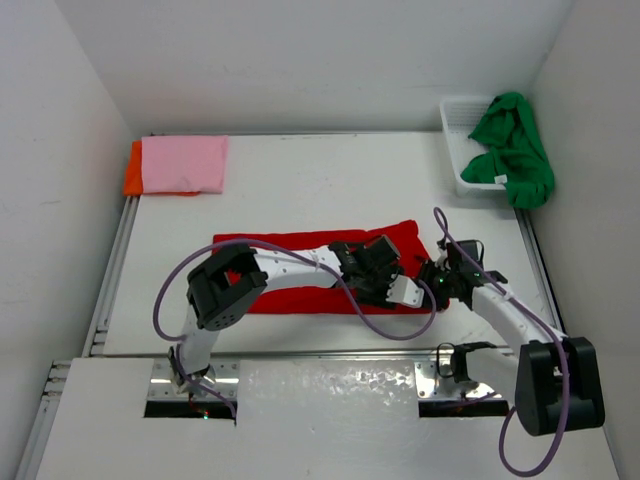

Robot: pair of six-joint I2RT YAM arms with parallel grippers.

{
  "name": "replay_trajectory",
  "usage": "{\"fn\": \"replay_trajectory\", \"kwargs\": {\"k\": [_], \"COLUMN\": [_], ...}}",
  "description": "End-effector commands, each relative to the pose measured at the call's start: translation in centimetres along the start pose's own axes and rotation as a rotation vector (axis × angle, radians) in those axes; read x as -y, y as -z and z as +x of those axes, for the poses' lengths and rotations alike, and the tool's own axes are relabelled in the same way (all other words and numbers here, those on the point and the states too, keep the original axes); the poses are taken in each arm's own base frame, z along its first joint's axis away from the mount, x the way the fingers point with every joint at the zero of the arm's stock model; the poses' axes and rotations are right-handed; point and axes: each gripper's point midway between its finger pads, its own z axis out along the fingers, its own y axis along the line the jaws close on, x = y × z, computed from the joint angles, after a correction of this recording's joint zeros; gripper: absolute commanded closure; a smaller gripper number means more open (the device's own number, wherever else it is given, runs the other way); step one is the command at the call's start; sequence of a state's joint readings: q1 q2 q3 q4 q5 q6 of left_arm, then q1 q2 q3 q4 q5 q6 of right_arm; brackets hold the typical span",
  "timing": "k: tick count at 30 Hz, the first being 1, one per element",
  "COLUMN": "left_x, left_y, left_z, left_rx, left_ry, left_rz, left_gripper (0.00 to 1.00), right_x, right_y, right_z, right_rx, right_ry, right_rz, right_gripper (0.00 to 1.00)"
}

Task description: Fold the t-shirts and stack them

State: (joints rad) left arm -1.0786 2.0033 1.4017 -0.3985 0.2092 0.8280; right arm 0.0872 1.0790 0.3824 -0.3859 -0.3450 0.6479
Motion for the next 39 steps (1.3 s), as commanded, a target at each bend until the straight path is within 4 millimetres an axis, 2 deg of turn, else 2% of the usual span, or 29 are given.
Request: {"fn": "replay_trajectory", "kwargs": {"k": [1,6,15,24,31,33,34,39], "left_x": [-0.6,-1.1,-2.8,-3.1,-5.0,-4.7,-3.9,-2.4], "left_y": [-0.8,-1.1,-0.8,-0.8,0.8,0.7,0.3,-1.2], "left_z": [-0.3,0.2,-1.0,-1.4,-1.0,-1.0,-1.0,-0.9], "left_rx": [0.01,-0.012,0.017,0.027,-0.045,-0.038,-0.026,0.009], "left_ry": [-0.048,-0.048,-0.005,-0.002,0.022,0.006,-0.008,-0.039], "left_rz": [-0.042,-0.082,-0.157,-0.166,-0.255,-0.238,-0.203,-0.144], "left_gripper": [0.49,0.49,0.51,0.5,0.49,0.45,0.43,0.4], "right_x": [0.3,0.0,-0.3,-0.6,-0.6,-0.7,-0.7,-0.8], "right_y": [-0.5,-1.0,-1.3,-1.6,-1.7,-1.8,-1.9,-2.1], "right_z": [0.3,0.2,-0.7,-1.6,-1.6,-1.7,-1.5,-1.6], "right_rx": [-0.01,-0.001,0.014,0.016,0.018,0.022,0.017,0.014], "right_ry": [-0.012,-0.025,-0.025,-0.016,-0.015,-0.019,-0.026,-0.033], "right_rz": [0.0,-0.026,-0.031,-0.027,-0.029,-0.039,-0.041,-0.045], "right_gripper": [0.65,0.67,0.7,0.71,0.74,0.74,0.74,0.75]}}
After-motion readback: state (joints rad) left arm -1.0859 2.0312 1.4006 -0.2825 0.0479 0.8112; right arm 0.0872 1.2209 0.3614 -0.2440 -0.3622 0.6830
